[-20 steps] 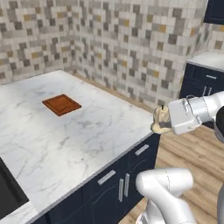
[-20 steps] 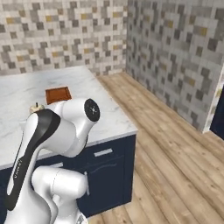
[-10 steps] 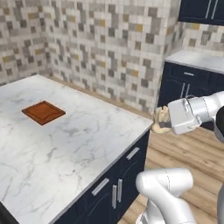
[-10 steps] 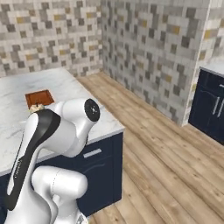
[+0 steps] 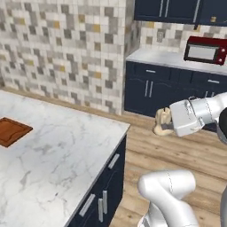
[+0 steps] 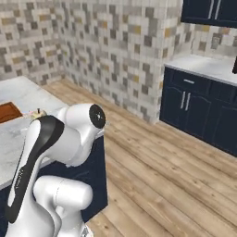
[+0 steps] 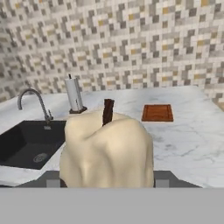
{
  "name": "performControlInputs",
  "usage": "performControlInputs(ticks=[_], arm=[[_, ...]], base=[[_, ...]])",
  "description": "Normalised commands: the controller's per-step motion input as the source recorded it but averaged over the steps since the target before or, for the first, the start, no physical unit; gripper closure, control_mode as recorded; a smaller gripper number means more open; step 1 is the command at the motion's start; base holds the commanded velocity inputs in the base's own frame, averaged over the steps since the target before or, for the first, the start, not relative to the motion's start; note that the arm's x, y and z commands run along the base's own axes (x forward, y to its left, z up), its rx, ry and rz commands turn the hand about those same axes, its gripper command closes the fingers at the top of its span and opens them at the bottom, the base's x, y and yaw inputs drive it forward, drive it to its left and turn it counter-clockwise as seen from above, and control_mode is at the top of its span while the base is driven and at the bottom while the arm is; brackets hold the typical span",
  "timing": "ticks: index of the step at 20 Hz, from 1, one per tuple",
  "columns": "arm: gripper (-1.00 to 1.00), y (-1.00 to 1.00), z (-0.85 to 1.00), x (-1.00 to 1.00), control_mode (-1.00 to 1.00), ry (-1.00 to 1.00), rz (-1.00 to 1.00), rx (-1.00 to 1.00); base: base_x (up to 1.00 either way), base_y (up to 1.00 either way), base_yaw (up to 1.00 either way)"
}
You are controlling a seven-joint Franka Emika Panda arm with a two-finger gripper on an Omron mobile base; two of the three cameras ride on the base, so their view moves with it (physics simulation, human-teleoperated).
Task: Pick the candle and candle from the dining table and place them in the open cabinet. Close the cabinet after placing the objects.
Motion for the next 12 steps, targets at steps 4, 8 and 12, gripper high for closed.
performControlInputs(ticks=[4, 8, 12], arm=[[1.00, 0.00, 0.00, 0.00, 1.00, 0.00, 0.00, 0.00], [1.00, 0.00, 0.00, 0.00, 1.00, 0.00, 0.00, 0.00], [1.00, 0.00, 0.00, 0.00, 1.00, 0.00, 0.00, 0.00]], base=[[0.21, 0.00, -0.49], [0.27, 0.00, -0.45], [0.44, 0.00, -0.36]])
